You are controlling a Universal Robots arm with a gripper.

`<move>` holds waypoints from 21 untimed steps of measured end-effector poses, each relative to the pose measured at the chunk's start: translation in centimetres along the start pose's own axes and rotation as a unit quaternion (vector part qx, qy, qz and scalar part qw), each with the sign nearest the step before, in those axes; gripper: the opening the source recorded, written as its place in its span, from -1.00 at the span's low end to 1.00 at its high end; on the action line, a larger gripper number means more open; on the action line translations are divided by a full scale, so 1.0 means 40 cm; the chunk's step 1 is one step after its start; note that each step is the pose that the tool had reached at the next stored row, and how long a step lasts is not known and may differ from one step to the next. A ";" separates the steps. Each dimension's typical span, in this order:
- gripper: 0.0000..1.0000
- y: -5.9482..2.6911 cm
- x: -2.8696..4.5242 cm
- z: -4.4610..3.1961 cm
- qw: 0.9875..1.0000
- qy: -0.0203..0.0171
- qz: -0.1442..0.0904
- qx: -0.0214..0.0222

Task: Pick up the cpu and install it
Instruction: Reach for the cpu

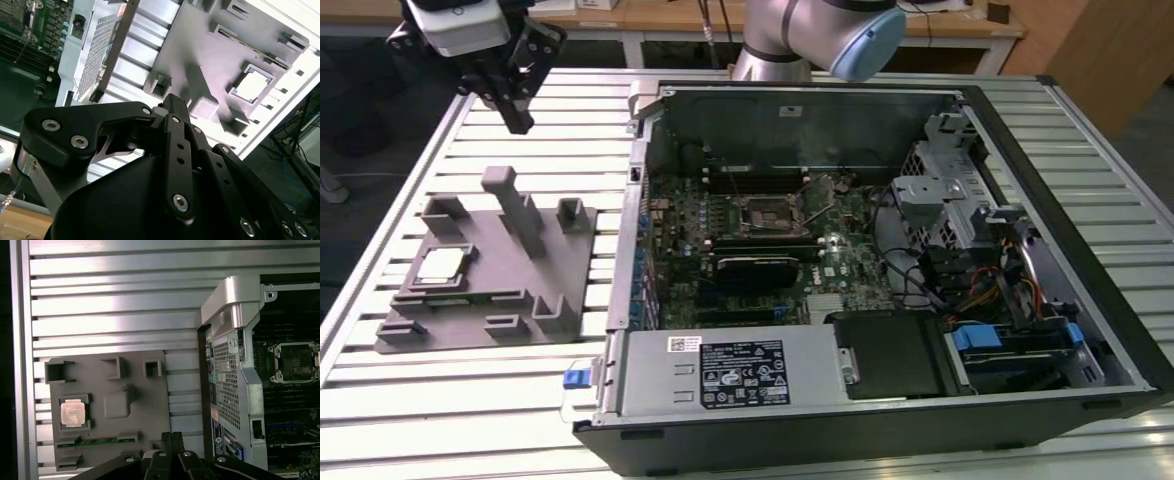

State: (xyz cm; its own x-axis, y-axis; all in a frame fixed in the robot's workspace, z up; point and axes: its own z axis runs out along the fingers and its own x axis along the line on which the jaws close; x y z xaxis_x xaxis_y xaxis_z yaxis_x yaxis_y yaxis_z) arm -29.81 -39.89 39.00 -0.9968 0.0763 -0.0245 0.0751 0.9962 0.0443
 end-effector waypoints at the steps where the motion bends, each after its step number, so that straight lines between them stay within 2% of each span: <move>1: -0.79 0.000 0.004 0.000 1.000 0.000 0.000 0.000; 21: -0.79 -0.004 0.056 0.002 1.000 0.000 0.000 0.000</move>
State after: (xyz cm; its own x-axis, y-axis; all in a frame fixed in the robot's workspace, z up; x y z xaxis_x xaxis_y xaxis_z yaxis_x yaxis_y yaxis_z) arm -32.05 -39.89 38.85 -0.9968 0.0763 -0.0245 0.0751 0.9962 0.0444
